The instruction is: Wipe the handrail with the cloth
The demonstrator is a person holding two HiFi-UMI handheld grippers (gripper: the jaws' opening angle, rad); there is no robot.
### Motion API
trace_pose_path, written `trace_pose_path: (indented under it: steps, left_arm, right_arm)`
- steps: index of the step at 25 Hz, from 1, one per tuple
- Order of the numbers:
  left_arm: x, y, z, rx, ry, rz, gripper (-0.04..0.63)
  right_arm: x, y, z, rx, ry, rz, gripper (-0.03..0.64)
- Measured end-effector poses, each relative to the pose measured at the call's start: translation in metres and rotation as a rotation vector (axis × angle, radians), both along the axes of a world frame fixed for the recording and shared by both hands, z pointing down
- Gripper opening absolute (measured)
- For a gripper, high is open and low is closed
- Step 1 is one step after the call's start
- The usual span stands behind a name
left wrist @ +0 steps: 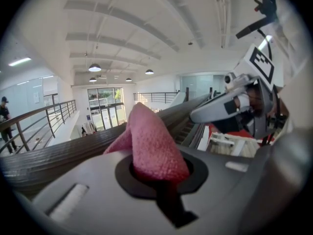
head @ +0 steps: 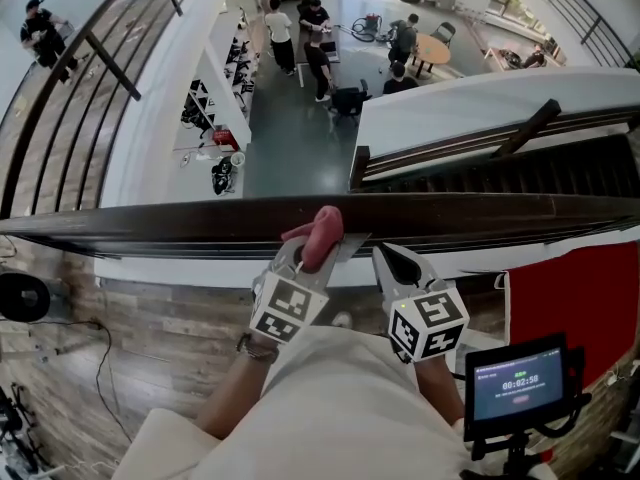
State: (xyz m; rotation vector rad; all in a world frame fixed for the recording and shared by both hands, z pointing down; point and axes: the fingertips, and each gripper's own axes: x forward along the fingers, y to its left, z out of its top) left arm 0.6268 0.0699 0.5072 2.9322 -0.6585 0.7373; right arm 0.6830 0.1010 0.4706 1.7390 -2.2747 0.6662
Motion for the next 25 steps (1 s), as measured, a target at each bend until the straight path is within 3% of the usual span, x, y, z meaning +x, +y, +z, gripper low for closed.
trace_pose_path:
  steps: [15,20,25]
  left_arm:
    - [0.010,0.006,0.009,-0.013,-0.034,-0.005,0.034]
    - [-0.011,-0.004,0.006,-0.018,-0.039,-0.063,0.034]
    - [-0.041,-0.018,0.013,-0.021,-0.068,-0.203,0.034]
  right_arm:
    - [0.002,0.001,-0.005,0.007,-0.005,-0.004,0.003]
    - [-0.006,0.002,-0.008,0.017,-0.014,-0.022,0.003]
    - [0.002,0.009,-0.007,0.024,-0.031,-0.016,0.003]
